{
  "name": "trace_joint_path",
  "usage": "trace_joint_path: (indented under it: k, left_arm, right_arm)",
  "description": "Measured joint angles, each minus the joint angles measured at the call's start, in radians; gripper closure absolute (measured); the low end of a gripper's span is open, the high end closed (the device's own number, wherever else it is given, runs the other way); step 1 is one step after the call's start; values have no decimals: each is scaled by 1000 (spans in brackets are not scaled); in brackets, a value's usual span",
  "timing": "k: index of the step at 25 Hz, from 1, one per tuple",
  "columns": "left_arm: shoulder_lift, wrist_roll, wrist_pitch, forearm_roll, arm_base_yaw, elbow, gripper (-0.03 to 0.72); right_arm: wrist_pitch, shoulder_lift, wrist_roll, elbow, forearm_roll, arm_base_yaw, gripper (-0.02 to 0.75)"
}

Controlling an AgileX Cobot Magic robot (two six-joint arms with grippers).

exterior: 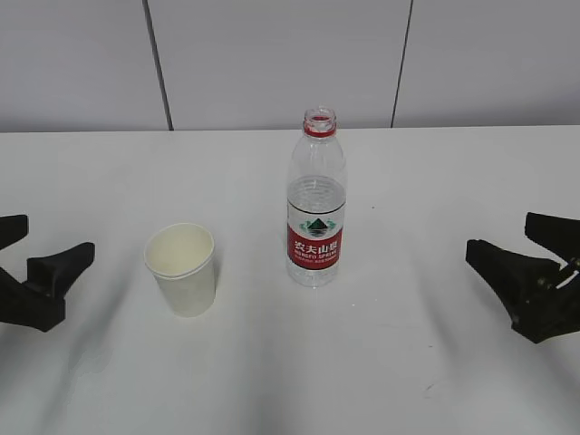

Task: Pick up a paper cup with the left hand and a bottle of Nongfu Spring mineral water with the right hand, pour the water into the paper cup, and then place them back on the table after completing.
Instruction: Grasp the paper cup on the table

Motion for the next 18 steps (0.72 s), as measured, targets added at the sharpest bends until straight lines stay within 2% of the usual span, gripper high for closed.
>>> trace_joint_path:
  k: [9,14,18]
  left_arm:
    - [255,0,-214,123,0,-6,133]
    - [352,0,-237,169,0,-14,91]
    - [387,0,-237,212,0,-21,87]
  right_arm:
    - [-2,0,1,-1,-10,0,150]
    - [-4,0,1,-1,-10,0,151]
    - [-4,0,1,-1,-10,0,151]
